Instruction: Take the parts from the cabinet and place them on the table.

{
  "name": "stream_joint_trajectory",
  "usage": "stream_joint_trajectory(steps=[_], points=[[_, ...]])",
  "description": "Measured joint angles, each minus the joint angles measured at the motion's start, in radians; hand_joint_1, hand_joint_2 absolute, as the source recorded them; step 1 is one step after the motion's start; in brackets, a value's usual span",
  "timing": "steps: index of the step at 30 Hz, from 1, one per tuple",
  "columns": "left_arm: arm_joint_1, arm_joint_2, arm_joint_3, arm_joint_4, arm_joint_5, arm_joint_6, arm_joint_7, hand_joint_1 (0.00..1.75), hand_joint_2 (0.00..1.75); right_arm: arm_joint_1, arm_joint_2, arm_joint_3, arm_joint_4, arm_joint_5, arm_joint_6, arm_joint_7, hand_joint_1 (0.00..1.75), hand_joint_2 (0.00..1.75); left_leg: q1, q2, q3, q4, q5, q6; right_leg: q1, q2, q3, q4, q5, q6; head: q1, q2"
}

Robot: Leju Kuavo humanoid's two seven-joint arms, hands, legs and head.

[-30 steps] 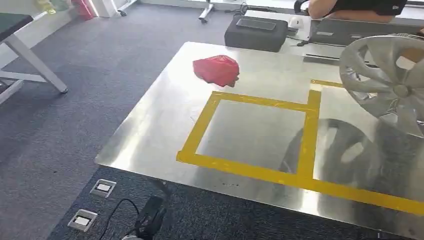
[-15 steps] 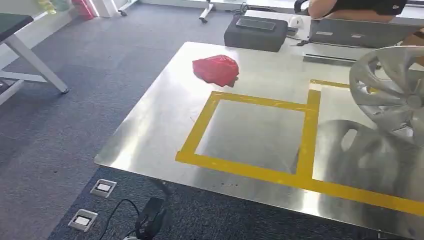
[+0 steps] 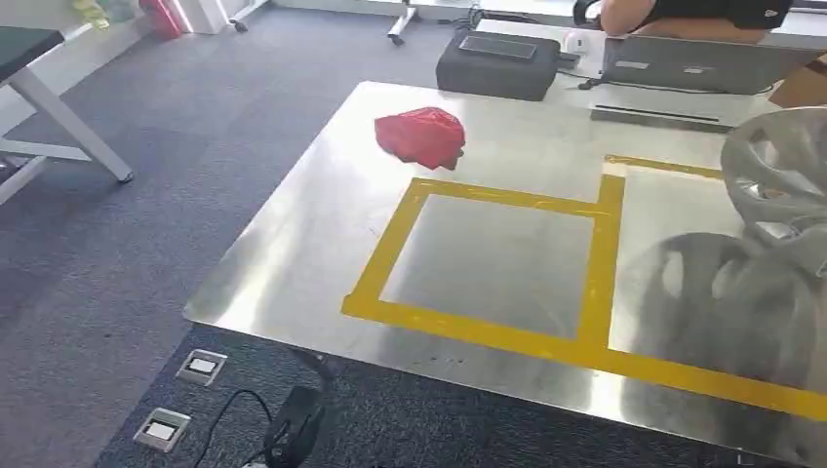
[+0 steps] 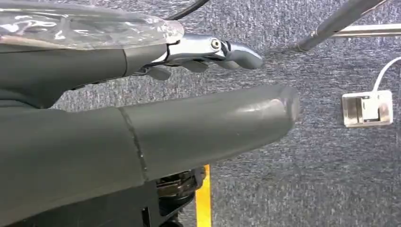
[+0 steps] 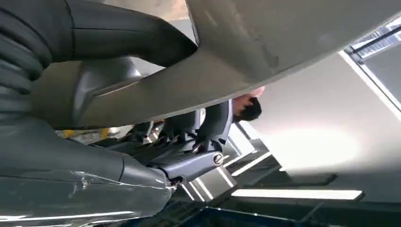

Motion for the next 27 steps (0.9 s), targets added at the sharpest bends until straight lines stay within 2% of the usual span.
stream_joint_trajectory(steps=[4,7,19,23,27], points=[[0.001,0.0,0.0,0.0,0.0,0.001,-0.002,0.0,0.0,0.006,-0.003,-0.013,0.001,0.223,-0.005,-0.008,1.75,1.75,0.0,0.0,0.0,0.0,0.0,0.0,0.0,0.0,0.0,0.0,0.0,0.0,0.0,0.0],[0.002,0.0,0.0,0.0,0.004,0.002,-0.004,0.0,0.0,0.006,-0.003,-0.023,0.001,0.34,-0.009,-0.021,1.75,1.75,0.0,0.0,0.001,0.0,0.0,0.0,0.0,0.0,0.001,0.0,0.0,0.0,0.0,0.0],[0.005,0.0,0.0,0.0,0.015,0.01,-0.013,0.0,0.0,0.024,-0.001,-0.021,0.001,0.453,-0.01,-0.064,1.75,1.75,0.0,-0.001,0.001,-0.001,0.0,-0.001,0.0,-0.001,0.002,0.0,0.0,0.0,0.0,0.0],[0.005,-0.001,0.0,0.0,0.018,0.011,-0.013,0.0,0.0,0.062,0.026,-0.01,-0.008,0.506,-0.011,-0.102,1.75,1.75,0.0,-0.001,0.001,-0.002,0.0,-0.001,0.001,-0.001,0.002,0.0,0.0,0.0,0.0,0.0],[0.004,-0.003,-0.001,0.0,0.015,0.01,-0.013,0.0,0.0,0.068,0.051,0.006,-0.007,0.506,-0.016,-0.094,1.75,1.75,0.001,-0.001,0.004,-0.002,0.0,-0.001,0.001,-0.001,0.004,0.0,0.0,0.0,0.0,0.0]])
